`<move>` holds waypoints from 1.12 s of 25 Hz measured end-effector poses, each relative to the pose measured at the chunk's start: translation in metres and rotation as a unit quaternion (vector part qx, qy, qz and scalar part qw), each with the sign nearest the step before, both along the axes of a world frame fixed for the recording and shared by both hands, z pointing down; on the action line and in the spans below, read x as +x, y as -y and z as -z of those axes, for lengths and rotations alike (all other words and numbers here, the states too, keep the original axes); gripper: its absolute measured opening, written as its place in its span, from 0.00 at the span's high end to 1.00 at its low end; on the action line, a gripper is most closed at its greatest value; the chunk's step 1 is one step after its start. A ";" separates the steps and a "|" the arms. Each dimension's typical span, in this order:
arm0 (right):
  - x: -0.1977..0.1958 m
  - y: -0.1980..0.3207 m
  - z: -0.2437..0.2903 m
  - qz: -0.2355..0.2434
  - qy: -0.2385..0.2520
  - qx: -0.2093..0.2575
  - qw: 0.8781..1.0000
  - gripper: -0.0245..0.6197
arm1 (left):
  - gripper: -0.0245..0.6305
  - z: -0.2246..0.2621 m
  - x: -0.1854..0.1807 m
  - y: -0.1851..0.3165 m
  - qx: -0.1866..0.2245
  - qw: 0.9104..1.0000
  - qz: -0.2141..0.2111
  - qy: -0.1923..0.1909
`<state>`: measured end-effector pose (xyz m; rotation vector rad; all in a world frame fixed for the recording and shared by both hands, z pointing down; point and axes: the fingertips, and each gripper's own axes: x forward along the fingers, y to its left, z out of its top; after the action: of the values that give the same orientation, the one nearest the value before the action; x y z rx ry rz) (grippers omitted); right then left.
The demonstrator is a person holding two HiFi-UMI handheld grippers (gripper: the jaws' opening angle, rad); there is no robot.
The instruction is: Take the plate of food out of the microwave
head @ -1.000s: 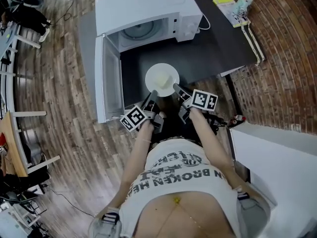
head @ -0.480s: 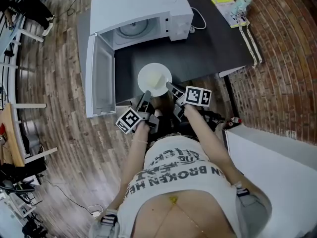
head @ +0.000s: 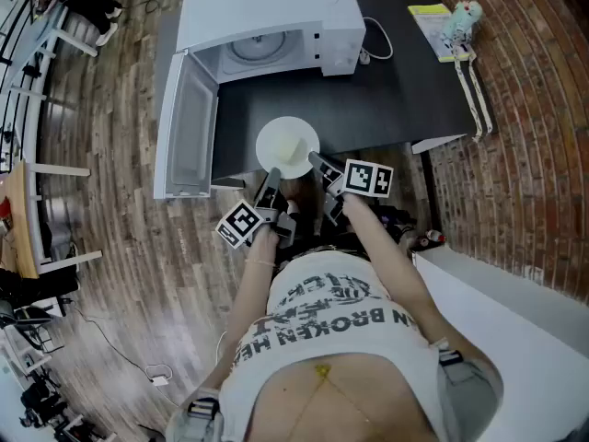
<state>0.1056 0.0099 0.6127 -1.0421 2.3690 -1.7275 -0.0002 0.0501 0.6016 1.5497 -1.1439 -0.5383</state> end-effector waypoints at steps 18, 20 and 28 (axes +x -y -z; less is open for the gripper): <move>0.031 -0.024 -0.003 0.025 0.005 -0.005 1.000 0.89 | 0.91 -0.003 0.033 -0.030 -0.001 1.000 0.026 0.002; 0.034 -0.027 -0.004 0.027 0.005 -0.008 1.000 0.89 | 0.91 -0.004 0.036 -0.033 -0.004 1.000 0.027 0.000; 0.043 -0.034 -0.006 0.032 0.004 -0.011 0.999 0.89 | 0.91 -0.007 0.046 -0.041 -0.007 0.999 0.032 -0.001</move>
<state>0.1489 0.0442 0.6191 -0.9716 2.4088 -1.7795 0.0456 0.0916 0.6085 1.5042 -1.1973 -0.5742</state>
